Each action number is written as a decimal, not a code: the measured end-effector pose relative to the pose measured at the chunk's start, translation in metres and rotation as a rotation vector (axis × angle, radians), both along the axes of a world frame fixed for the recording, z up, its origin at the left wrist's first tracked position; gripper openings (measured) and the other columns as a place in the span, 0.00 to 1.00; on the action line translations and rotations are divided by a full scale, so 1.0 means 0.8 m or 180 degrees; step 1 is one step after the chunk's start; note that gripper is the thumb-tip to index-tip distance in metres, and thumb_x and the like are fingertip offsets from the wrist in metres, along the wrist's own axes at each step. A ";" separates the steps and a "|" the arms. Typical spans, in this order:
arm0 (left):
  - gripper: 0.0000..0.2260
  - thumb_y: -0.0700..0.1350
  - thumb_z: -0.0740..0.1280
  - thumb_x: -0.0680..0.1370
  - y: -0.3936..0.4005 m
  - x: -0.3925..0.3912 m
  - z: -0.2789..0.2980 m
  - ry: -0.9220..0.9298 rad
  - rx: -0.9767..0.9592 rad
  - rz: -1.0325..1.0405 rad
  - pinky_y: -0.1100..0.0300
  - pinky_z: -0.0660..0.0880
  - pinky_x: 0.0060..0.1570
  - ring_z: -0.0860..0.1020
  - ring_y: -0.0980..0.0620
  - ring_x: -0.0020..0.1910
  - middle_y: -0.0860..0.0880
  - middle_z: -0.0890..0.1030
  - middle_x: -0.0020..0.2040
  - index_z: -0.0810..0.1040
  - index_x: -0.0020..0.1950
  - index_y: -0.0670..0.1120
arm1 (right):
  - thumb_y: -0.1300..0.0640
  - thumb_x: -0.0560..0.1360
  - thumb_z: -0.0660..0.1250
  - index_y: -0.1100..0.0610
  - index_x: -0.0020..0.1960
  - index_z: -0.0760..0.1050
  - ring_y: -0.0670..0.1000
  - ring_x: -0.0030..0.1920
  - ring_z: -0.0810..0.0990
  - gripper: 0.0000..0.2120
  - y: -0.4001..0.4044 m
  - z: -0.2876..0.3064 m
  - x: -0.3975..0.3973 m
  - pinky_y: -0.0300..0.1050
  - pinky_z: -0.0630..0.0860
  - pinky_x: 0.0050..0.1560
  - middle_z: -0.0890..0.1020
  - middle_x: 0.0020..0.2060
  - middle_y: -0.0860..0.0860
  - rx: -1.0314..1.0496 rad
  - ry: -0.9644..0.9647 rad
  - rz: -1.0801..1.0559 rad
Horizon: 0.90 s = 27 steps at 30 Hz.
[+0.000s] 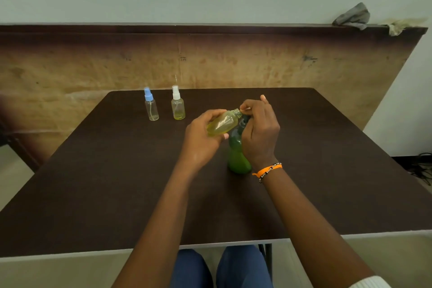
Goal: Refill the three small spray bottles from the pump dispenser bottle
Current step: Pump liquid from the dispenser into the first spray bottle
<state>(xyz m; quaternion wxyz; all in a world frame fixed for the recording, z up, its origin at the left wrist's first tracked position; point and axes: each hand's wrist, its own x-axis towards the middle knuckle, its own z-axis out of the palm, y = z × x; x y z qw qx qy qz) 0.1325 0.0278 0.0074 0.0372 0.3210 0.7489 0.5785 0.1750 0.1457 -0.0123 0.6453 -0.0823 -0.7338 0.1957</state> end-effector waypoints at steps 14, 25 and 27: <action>0.22 0.33 0.72 0.69 0.000 -0.002 0.000 0.0091 -0.0084 -0.0063 0.61 0.75 0.56 0.77 0.58 0.55 0.52 0.80 0.56 0.77 0.60 0.49 | 0.70 0.68 0.50 0.66 0.37 0.74 0.50 0.32 0.68 0.14 0.001 -0.001 -0.003 0.53 0.73 0.63 0.76 0.31 0.56 0.0108 0.0049 -0.0131; 0.23 0.33 0.72 0.68 0.001 -0.005 0.002 0.0065 -0.0041 -0.0127 0.63 0.74 0.56 0.76 0.58 0.55 0.54 0.80 0.55 0.77 0.60 0.49 | 0.69 0.67 0.47 0.65 0.39 0.73 0.54 0.32 0.72 0.15 0.008 0.012 -0.001 0.49 0.66 0.69 0.75 0.32 0.54 -0.0140 -0.0138 0.0028; 0.23 0.33 0.72 0.68 0.002 -0.005 0.001 0.0063 -0.0042 -0.0140 0.62 0.74 0.56 0.77 0.58 0.56 0.53 0.80 0.56 0.77 0.61 0.49 | 0.69 0.67 0.48 0.66 0.38 0.73 0.54 0.31 0.72 0.15 0.004 0.007 -0.003 0.51 0.67 0.68 0.75 0.32 0.55 -0.0139 -0.0020 -0.0041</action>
